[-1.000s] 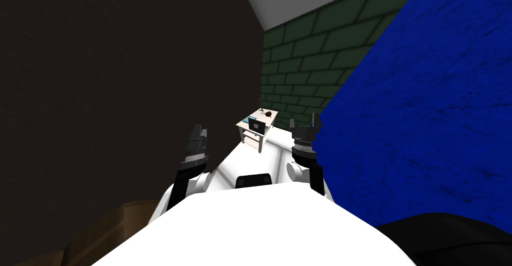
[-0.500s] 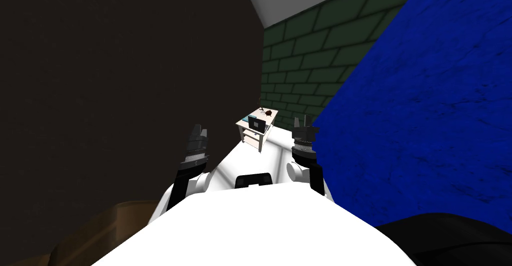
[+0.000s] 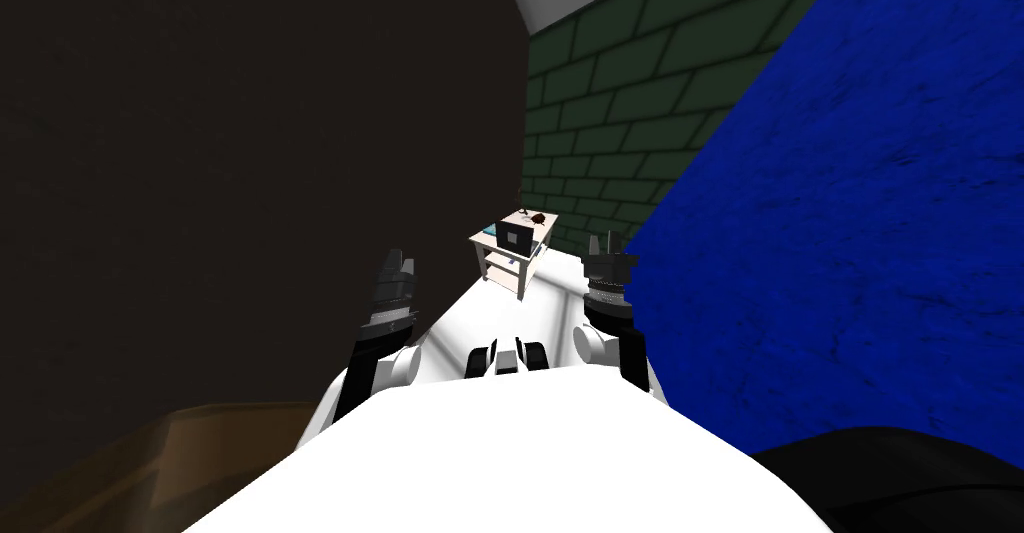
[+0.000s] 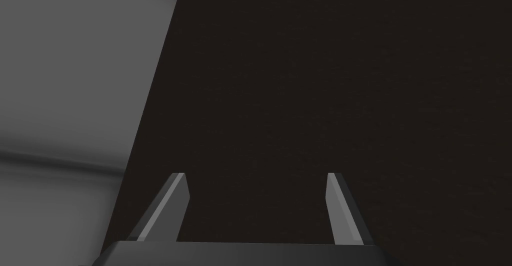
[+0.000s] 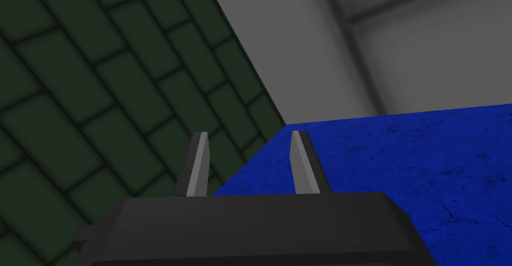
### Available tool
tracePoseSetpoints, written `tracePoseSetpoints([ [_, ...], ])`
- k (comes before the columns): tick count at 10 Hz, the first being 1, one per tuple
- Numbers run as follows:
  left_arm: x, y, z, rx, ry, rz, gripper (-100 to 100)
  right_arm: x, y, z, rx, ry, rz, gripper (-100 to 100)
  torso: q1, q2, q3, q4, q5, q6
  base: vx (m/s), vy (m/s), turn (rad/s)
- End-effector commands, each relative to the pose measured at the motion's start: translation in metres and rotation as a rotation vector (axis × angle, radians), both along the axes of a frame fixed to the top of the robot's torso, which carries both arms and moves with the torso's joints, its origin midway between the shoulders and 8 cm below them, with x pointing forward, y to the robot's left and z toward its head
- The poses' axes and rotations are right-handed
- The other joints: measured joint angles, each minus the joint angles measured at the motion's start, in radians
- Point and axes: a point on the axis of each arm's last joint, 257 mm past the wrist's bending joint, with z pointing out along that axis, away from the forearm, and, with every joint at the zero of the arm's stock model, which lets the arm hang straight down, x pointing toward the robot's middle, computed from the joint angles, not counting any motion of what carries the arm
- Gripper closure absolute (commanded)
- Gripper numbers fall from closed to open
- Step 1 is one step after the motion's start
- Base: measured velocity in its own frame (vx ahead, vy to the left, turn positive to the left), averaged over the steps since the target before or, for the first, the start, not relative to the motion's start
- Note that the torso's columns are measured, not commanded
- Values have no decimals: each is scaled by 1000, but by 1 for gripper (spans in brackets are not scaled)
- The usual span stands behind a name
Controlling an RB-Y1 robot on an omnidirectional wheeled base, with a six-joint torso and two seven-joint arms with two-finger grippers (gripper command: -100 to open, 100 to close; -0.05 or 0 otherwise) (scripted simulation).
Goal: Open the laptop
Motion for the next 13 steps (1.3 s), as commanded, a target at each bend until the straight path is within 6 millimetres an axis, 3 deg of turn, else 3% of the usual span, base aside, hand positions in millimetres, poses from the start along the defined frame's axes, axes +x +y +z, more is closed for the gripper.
tracePoseSetpoints([
  [1,0,0,0,0,1,0,0,5,13,-3,-89,22,23,-100,0,34,-69,33,0,0,15,-2,13],
  [13,0,0,0,0,1,0,0,39,71,-43,-661,115,-52,-100,0,46,-94,47,0,0,46,-6,31],
])
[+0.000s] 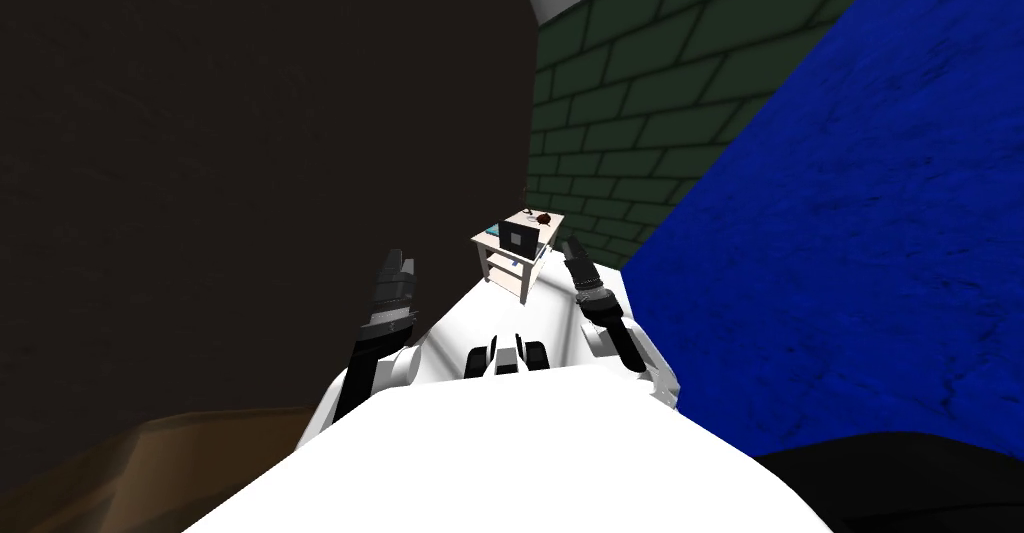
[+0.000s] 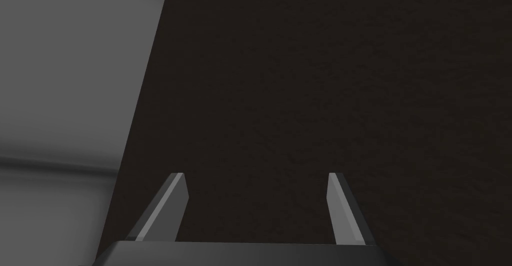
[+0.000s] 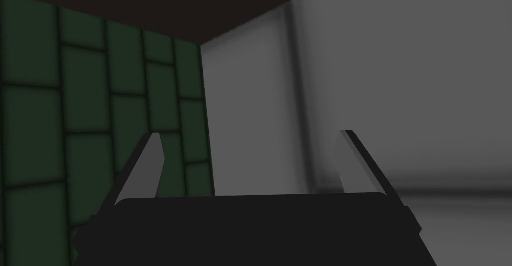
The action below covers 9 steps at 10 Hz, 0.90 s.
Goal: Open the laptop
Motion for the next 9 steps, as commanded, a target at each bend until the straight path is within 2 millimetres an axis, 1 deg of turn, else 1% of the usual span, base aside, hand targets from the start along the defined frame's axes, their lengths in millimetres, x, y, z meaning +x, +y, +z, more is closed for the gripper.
tracePoseSetpoints([
  [1,0,0,0,0,0,0,0,6,8,-9,-105,-1,-30,-100,0,1,1,0,0,0,32,-8,29],
  [3,0,0,0,0,0,0,0,14,14,-18,-214,-4,-62,-100,0,0,0,0,0,0,55,-12,54],
  [4,0,0,0,0,0,0,0,14,15,-19,-228,-6,-66,-100,0,-1,-1,0,0,0,48,-11,12],
  [6,0,0,0,0,0,0,0,22,20,-29,-346,-12,-101,-100,0,1,0,0,0,0,50,-9,42],
  [7,0,0,0,0,0,0,0,22,21,-30,-357,-13,-104,-100,0,0,0,0,0,0,46,-4,18],
  [9,0,0,0,0,0,0,0,31,24,-42,-483,-21,-140,-100,0,1,0,0,0,0,50,-9,38],
])
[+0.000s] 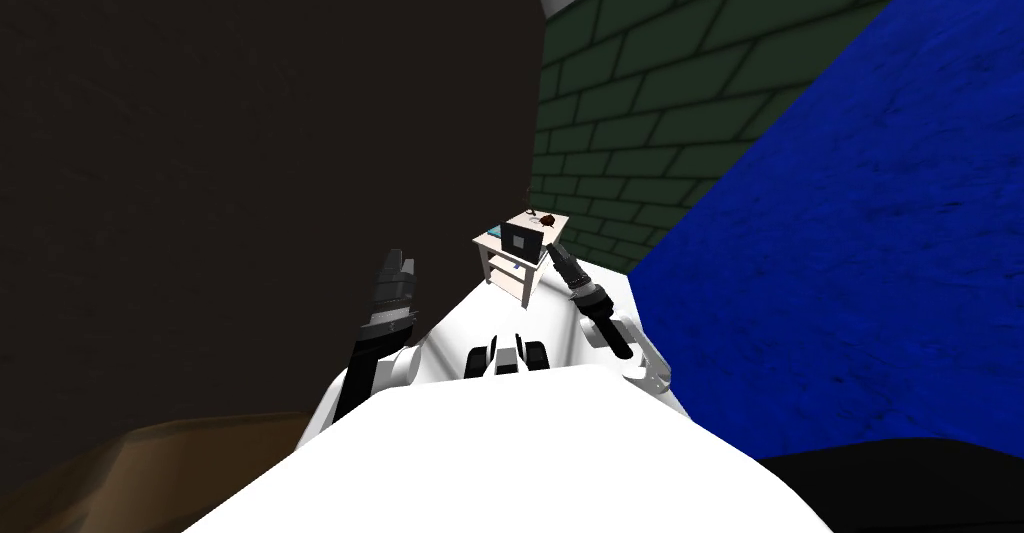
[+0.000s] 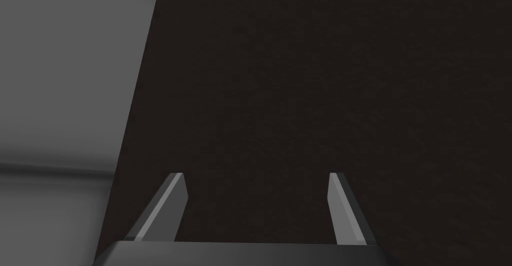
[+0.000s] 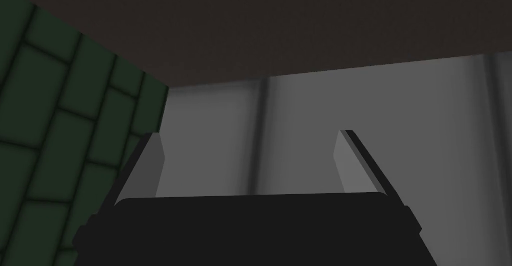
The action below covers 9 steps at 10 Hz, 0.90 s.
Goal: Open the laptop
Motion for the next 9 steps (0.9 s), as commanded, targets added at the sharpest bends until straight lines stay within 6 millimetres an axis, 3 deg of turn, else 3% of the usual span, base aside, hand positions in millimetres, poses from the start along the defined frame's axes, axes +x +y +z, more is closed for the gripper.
tracePoseSetpoints([
  [1,0,0,0,0,0,0,0,7,2,-10,-107,-7,-31,-100,0,-1,-1,0,0,0,52,-13,21],
  [9,0,0,0,0,0,0,0,39,-3,-56,-555,-45,-142,-100,0,0,0,0,0,0,51,-9,38],
])
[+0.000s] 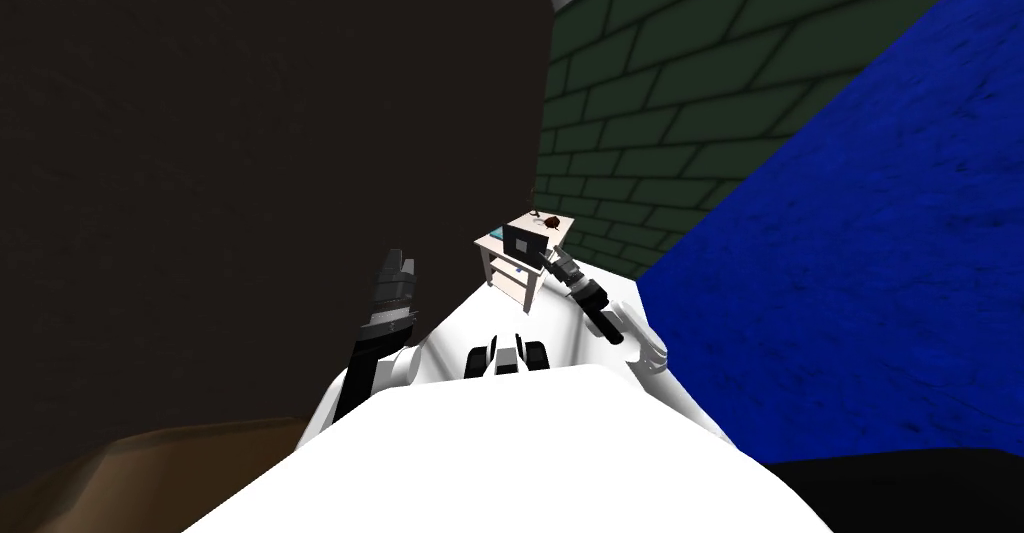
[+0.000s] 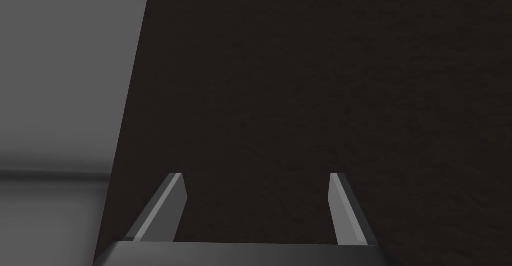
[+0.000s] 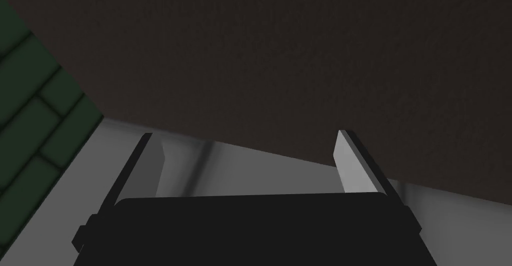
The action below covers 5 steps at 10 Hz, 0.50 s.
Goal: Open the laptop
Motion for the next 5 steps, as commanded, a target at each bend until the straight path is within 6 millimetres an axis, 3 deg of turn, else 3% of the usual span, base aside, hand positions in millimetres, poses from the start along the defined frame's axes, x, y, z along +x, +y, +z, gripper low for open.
tracePoseSetpoints([
  [1,0,0,0,0,0,0,0,8,-4,-13,-128,-14,-30,-100,0,-1,0,0,0,0,46,-8,18],
  [5,0,0,0,0,0,0,0,24,-17,-35,-369,-44,-82,-100,0,0,0,0,0,0,50,-13,33],
])
